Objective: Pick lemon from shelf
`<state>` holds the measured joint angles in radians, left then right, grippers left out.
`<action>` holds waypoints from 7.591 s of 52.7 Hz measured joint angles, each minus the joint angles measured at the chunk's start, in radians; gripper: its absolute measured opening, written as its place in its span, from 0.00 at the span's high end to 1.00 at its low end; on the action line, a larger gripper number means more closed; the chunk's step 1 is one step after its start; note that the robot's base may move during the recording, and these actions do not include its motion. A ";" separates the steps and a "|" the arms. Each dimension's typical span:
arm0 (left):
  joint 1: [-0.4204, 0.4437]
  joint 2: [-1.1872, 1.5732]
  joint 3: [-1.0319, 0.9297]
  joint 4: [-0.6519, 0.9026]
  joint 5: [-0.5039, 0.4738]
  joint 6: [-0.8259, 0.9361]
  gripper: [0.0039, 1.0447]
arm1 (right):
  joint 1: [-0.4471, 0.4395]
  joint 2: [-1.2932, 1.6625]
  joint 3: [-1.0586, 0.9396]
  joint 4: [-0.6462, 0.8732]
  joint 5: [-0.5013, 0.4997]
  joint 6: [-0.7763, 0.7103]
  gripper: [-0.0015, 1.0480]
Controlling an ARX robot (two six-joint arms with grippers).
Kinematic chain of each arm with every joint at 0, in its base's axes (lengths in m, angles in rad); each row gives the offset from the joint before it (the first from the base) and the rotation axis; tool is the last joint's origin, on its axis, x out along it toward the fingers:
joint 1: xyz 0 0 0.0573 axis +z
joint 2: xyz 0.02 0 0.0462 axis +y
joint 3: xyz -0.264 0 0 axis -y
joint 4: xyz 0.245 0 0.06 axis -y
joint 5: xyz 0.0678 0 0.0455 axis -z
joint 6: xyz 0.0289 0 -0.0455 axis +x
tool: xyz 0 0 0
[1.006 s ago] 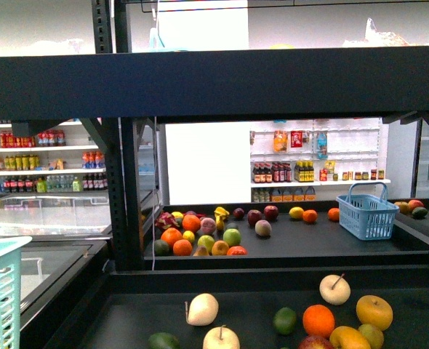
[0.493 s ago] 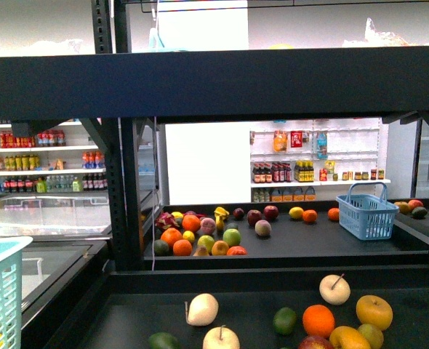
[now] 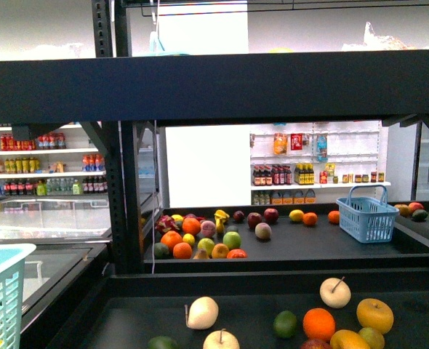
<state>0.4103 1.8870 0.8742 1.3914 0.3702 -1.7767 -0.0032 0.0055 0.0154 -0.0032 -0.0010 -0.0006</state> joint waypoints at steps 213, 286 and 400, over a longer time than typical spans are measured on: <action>-0.408 -1.649 -0.758 -1.278 -0.370 1.765 0.98 | 0.001 -0.002 0.000 0.000 -0.002 0.000 0.07; -0.409 -1.881 -0.861 -1.394 -0.370 1.767 0.08 | 0.001 -0.003 0.000 0.000 -0.002 0.000 0.07; -0.409 -1.881 -0.861 -1.394 -0.370 1.768 0.07 | 0.001 -0.003 0.000 0.000 -0.002 0.000 0.07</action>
<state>0.0017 0.0063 0.0132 -0.0021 -0.0002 -0.0090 -0.0025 0.0029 0.0154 -0.0029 -0.0032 -0.0006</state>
